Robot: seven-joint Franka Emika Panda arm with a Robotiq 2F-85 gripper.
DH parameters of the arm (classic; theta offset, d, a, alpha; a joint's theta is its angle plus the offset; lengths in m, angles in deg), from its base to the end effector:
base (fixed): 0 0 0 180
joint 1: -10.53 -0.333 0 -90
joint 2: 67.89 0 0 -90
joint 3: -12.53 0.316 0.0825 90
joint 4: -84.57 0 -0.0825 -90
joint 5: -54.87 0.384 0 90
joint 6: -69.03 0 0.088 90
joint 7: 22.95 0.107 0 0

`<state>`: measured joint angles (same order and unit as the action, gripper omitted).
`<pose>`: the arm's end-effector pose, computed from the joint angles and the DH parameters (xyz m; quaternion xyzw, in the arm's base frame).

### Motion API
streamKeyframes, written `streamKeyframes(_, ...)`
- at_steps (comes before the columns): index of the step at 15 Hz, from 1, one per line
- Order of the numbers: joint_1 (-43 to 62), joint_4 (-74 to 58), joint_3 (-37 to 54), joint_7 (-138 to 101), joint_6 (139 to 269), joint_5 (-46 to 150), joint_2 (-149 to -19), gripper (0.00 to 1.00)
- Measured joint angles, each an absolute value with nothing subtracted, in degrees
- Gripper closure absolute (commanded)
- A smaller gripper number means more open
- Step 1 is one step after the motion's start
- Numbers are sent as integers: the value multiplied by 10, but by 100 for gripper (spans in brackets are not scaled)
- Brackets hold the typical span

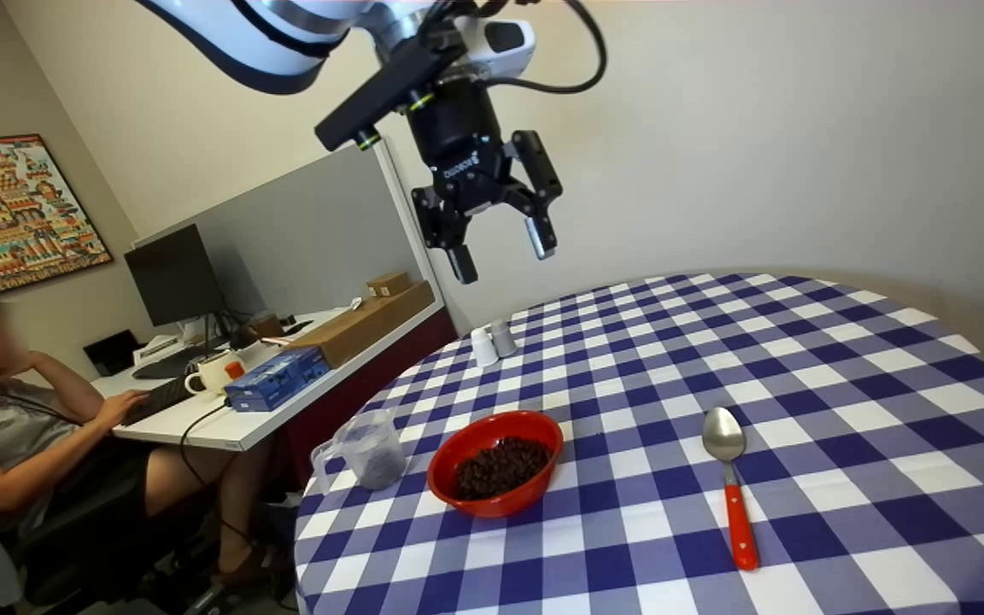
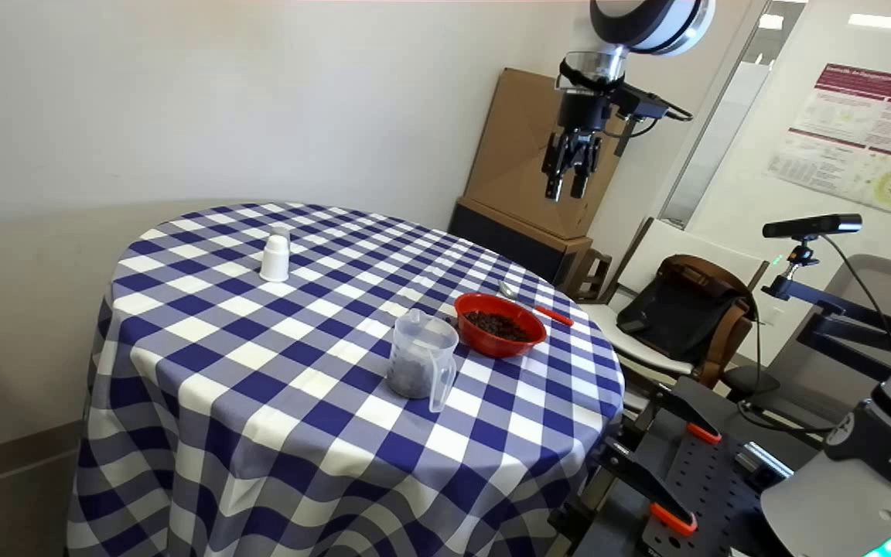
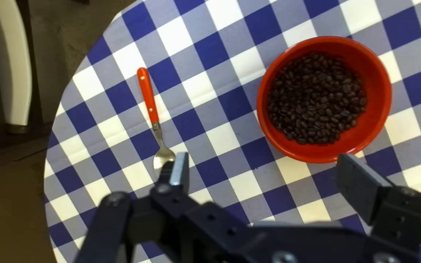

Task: Pick up the spoon and scoop some of the contents in the bowl and put them in the jar

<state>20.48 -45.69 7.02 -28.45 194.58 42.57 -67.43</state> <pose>0.4877 -0.1428 0.3546 0.9955 -0.0210 -0.0516 0.0763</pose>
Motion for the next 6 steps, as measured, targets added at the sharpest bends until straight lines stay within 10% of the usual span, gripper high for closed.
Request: streamKeyframes(6,183,-543,76,-224,1928,440,-550,0)
